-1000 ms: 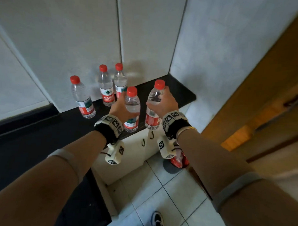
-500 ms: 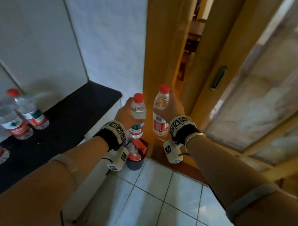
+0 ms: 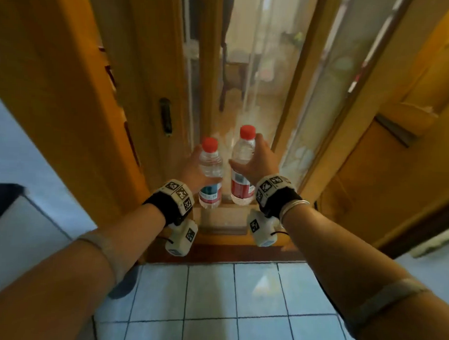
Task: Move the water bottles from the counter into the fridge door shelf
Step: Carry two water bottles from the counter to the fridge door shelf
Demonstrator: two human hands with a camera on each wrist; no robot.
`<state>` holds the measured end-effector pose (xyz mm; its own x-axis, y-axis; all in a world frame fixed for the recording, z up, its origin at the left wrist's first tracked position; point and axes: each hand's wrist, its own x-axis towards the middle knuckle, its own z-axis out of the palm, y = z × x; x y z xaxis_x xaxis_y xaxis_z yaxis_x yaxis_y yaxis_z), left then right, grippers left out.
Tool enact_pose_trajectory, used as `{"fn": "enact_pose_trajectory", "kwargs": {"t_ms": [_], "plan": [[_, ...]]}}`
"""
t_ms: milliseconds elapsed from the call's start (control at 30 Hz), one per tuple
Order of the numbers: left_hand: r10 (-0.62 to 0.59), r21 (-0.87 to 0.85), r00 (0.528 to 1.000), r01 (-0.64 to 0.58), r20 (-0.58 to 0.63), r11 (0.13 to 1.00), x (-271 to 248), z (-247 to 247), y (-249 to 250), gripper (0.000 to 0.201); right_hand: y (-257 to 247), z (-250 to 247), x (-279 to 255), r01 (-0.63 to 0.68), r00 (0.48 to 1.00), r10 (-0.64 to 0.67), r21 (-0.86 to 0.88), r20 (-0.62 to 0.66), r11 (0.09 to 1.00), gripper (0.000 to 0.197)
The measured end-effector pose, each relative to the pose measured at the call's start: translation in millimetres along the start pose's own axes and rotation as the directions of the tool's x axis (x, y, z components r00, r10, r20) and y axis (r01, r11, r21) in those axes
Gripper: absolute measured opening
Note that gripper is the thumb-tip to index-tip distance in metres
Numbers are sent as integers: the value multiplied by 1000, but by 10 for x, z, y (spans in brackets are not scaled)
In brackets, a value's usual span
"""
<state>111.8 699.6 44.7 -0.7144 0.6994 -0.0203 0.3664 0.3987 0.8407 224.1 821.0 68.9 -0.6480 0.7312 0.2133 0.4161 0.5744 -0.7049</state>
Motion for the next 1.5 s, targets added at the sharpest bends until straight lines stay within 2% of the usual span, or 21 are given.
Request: {"fn": "enact_pose_trajectory", "kwargs": {"t_ms": [133, 300, 433, 567, 667, 767, 867, 933, 1133, 1300, 1400, 1500], "plan": [[35, -48, 993, -30, 110, 998, 298, 698, 505, 86, 607, -627, 69, -84, 990, 83, 0, -116, 996, 76], [131, -117, 959, -104, 251, 988, 535, 1581, 1092, 84, 1304, -1299, 78, -209, 945, 205, 14, -255, 978, 71], [212, -215, 887, -132, 410, 968, 677, 2285, 1510, 80, 1836, -1790, 95, -279, 908, 249, -44, -337, 959, 55], [285, -253, 817, -177, 501, 951, 821, 2961, 1923, 73, 2326, -2304, 152, -367, 856, 281, -128, -434, 921, 55], [304, -304, 740, -140, 600, 942, 951, 3468, 2275, 74, 2682, -2661, 198, -424, 805, 305, -135, -508, 895, 57], [371, -295, 694, -233, 617, 926, 1033, 3909, 2617, 79, 3007, -3006, 212, -475, 753, 334, -117, -567, 872, 56], [439, -270, 640, -350, 631, 897, 1061, 4244, 2955, 74, 3260, -3315, 193, -535, 641, 432, 35, -635, 844, 53], [455, -287, 599, -359, 659, 888, 1083, 4470, 3140, 74, 3386, -3503, 174, -564, 568, 513, 149, -644, 812, 53], [472, -327, 536, -347, 700, 879, 1145, 5171, 3627, 71, 3819, -4081, 175, -575, 426, 603, 313, -675, 756, 46], [494, -333, 510, -377, 704, 864, 1239, 5749, 4038, 73, 4353, -4578, 345, -542, 370, 616, 377, -696, 751, 48], [495, -328, 511, -384, 703, 863, 1317, 6111, 4301, 74, 4684, -4943, 490, -522, 366, 616, 394, -698, 757, 51], [497, -323, 514, -393, 699, 861, 1426, 6448, 4528, 74, 5006, -5269, 657, -561, 365, 602, 348, -710, 751, 51]]}}
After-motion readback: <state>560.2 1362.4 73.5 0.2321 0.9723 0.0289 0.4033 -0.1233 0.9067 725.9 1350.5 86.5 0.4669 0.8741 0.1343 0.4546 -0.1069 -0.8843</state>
